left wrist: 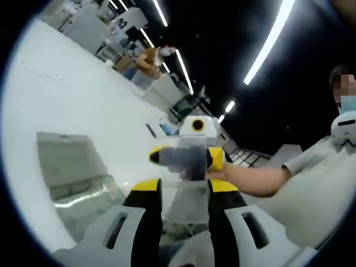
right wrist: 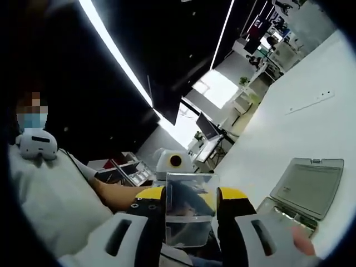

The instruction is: Insert the divider into the dual guide fixture by aligning both edges with the guide slots and pushing it downward to the bottom, including one-sided entry, uneven engagement, binding, and posture correction.

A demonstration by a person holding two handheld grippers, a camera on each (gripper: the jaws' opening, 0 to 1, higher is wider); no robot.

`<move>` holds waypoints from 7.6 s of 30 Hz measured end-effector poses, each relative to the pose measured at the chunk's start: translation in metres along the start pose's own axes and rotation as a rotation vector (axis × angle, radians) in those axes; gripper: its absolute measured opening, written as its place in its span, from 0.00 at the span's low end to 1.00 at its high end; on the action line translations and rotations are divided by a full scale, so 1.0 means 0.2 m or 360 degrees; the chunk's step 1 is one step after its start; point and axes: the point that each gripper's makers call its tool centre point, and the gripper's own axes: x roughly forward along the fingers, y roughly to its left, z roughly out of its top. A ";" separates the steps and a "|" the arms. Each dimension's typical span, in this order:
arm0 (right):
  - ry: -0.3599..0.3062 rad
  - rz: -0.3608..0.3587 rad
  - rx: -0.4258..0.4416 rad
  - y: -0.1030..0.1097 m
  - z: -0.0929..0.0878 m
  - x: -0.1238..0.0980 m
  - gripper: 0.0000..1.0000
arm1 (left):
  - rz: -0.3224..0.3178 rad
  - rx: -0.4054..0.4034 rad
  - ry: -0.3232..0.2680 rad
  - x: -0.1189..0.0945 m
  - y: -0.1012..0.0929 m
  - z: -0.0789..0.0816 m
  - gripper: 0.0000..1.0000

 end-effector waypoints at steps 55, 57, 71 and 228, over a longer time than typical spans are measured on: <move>-0.0048 -0.0091 0.0028 -0.03 0.01 -0.01 0.30 | 0.0084 0.0135 0.0013 -0.05 0.00 0.00 0.42; -0.0053 -0.0110 0.0028 -0.04 0.01 -0.01 0.30 | 0.0130 0.0175 0.0029 -0.05 0.02 -0.01 0.41; -0.0037 -0.0317 0.0045 -0.17 -0.04 -0.01 0.30 | 0.0511 0.0462 0.0166 0.02 0.07 -0.08 0.33; 0.0440 -0.0545 -0.0489 -0.20 -0.31 -0.11 0.45 | 0.1485 -0.0188 0.0686 -0.20 0.57 -0.18 0.00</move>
